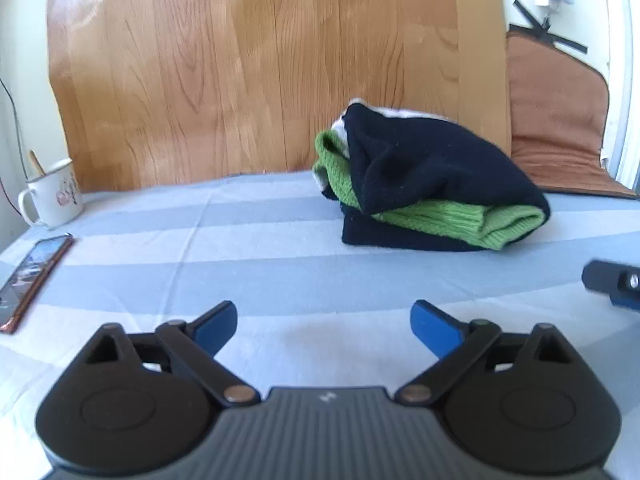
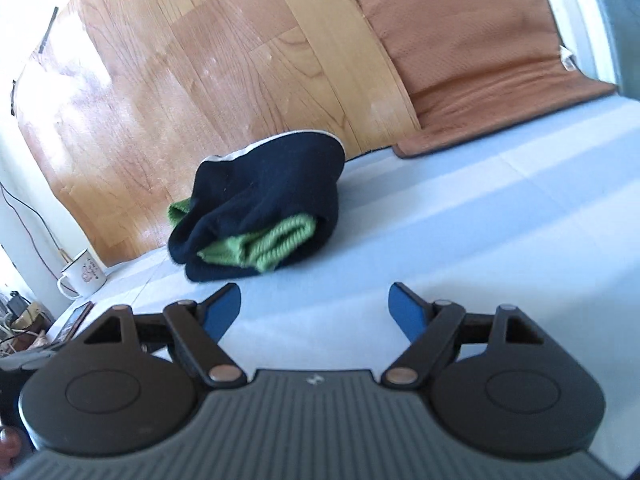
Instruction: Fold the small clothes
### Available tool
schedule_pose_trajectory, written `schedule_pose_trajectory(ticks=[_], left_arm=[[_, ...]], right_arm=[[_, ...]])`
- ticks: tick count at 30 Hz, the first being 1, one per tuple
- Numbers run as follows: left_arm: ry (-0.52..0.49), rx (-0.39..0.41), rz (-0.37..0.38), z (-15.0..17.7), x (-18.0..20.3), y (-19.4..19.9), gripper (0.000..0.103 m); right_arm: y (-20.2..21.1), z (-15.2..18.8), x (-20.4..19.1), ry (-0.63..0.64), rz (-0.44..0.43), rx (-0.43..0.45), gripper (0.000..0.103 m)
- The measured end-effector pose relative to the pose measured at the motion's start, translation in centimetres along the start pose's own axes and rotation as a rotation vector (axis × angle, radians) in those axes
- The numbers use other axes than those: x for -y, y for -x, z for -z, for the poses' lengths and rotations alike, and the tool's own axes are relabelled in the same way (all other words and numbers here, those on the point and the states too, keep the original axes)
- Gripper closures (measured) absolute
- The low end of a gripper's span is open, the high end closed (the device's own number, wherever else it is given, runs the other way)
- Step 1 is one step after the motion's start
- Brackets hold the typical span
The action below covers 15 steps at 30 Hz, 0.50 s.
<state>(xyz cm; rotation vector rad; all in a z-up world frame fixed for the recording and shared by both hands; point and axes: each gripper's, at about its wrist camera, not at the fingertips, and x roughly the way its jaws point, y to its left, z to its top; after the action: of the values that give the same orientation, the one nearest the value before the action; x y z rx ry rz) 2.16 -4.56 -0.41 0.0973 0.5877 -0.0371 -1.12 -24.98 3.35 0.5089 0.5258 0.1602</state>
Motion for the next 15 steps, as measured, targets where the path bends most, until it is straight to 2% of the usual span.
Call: schedule_pose_trajectory(ticks=[7, 15], left_arm=[[-0.055, 0.050, -0.017, 1.4, 1.0, 2.2, 0.003], [-0.027, 0.039, -0.011, 1.7, 0.5, 2.7, 0.001]], right_arm=[[1.9, 1.6, -0.6, 0.034, 0.015, -0.001, 0.019], [2.5, 2.5, -1.4, 0.082, 0.024, 0.000, 0.018]])
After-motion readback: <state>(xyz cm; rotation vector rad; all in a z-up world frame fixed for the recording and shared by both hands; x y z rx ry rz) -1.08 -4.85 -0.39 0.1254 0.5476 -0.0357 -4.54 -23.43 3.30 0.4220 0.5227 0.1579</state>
